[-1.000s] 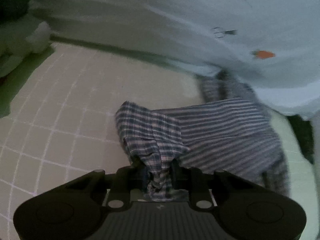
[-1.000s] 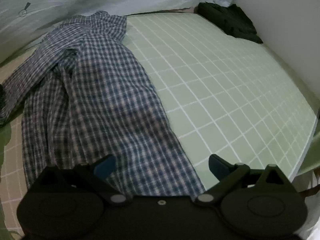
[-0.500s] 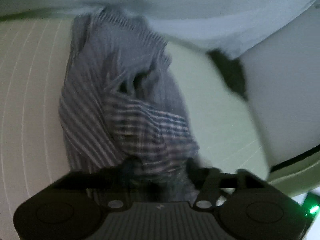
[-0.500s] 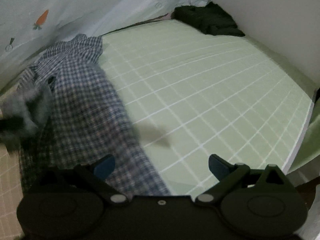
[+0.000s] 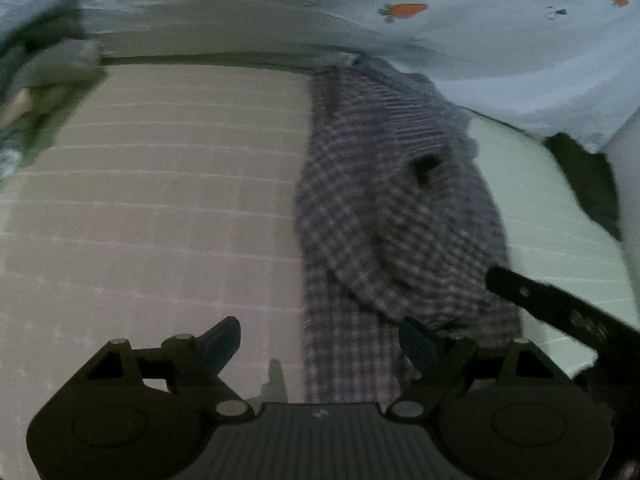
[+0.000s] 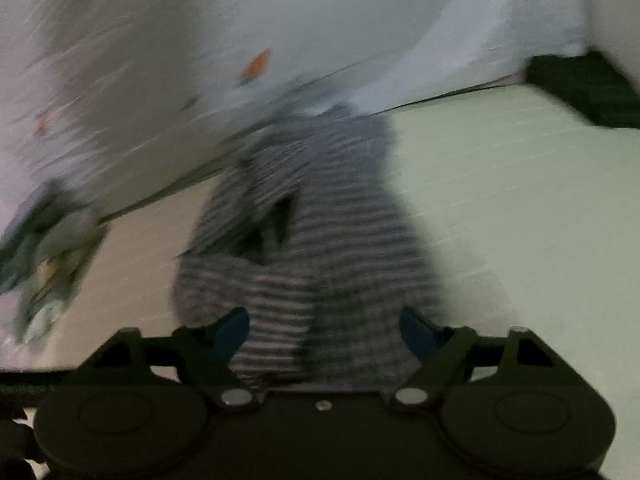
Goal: Fold clothes
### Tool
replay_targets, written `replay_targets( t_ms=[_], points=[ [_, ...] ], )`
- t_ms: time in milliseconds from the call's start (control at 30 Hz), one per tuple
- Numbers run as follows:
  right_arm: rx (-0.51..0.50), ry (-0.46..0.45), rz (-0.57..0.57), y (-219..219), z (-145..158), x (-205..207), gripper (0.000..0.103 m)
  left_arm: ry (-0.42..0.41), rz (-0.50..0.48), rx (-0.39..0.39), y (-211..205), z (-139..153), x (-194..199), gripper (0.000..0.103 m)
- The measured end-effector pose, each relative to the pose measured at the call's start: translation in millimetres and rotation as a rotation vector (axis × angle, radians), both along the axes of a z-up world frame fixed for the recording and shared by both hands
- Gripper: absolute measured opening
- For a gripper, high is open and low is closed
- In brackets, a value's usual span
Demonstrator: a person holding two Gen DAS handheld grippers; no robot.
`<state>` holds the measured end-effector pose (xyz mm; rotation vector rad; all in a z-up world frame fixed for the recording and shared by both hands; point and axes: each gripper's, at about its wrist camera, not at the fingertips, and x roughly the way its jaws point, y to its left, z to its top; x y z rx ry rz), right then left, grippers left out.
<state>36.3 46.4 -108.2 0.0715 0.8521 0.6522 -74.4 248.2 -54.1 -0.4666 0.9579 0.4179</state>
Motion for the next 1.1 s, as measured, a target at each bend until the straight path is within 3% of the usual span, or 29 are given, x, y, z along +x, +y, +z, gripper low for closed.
replay_targets(
  t_ms=[133,267,333,367,600,900,933,967,1033,1100],
  points=[
    [0.018,0.058,0.045,18,-14,9,0.072,-0.001,0.046,0.067,-7,13,-18,0.092],
    [0.024,0.088,0.076,20,-20,11,0.016,0.000,0.114,0.107,-17,19,-35,0.094],
    [0.019,0.073,0.115,16,-19,6,0.003,0.010,0.153,0.091,-23,14,-39,0.094],
    [0.020,0.066,0.128,12,-17,3,0.001,0.014,0.165,0.080,-26,11,-40,0.094],
    [0.040,0.035,0.123,-31,-8,-25,0.000,0.037,0.195,-0.005,-44,-10,-45,0.094],
    [0.053,-0.013,0.039,-60,-6,-74,0.002,-0.038,0.037,0.035,-64,-4,-65,0.095],
    [0.056,-0.017,0.028,-62,-6,-78,0.010,-0.053,0.028,0.045,-66,-5,-72,0.095],
    [0.059,-0.020,0.016,-64,-7,-83,0.029,-0.057,0.026,0.054,-65,-7,-77,0.096],
    [0.066,-0.028,-0.007,-68,-7,-92,0.049,-0.043,0.032,0.063,-61,-10,-84,0.096],
    [0.072,-0.036,-0.030,-72,-8,-102,0.051,-0.054,0.060,0.057,-57,-8,-88,0.096]
  ],
)
